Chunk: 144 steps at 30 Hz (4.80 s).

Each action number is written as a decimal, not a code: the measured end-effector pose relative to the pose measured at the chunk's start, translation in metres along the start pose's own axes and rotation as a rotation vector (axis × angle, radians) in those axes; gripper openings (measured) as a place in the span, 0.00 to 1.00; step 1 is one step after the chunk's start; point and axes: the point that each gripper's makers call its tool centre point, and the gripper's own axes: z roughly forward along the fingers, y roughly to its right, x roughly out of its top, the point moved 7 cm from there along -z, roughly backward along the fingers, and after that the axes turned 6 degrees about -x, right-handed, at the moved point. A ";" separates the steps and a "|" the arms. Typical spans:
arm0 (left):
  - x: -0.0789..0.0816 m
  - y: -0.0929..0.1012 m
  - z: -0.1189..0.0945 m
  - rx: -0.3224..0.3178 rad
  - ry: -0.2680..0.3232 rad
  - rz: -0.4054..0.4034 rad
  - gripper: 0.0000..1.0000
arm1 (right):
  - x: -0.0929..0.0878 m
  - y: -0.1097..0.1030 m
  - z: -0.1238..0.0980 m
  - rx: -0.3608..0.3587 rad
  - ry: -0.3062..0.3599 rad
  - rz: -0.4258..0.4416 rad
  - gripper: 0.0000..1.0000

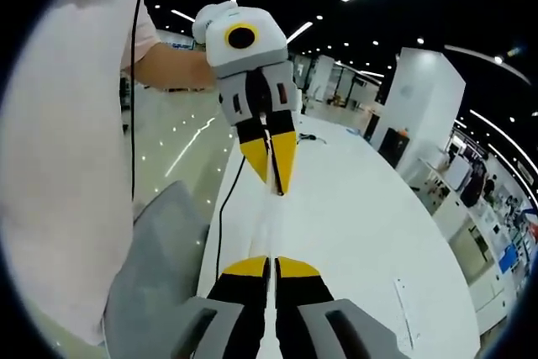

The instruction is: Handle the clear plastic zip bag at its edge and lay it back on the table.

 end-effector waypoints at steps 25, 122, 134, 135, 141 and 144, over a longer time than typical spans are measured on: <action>-0.019 0.002 0.004 0.014 -0.029 -0.047 0.04 | -0.003 0.011 -0.003 -0.091 -0.120 -0.072 0.00; 0.016 0.028 0.047 -0.094 -0.210 0.059 0.00 | -0.007 0.020 0.006 -0.186 -0.286 0.074 0.00; 0.017 0.035 0.048 -0.112 -0.199 0.028 0.00 | -0.009 0.029 0.004 -0.234 -0.283 0.103 0.00; 0.017 0.036 0.048 -0.111 -0.198 0.028 0.00 | -0.009 0.029 0.004 -0.237 -0.283 0.105 0.00; 0.014 0.039 0.050 -0.111 -0.201 0.024 0.00 | -0.010 0.034 0.003 -0.266 -0.282 0.129 0.00; 0.012 0.041 0.050 -0.108 -0.204 0.023 0.00 | -0.010 0.037 0.001 -0.286 -0.278 0.148 0.00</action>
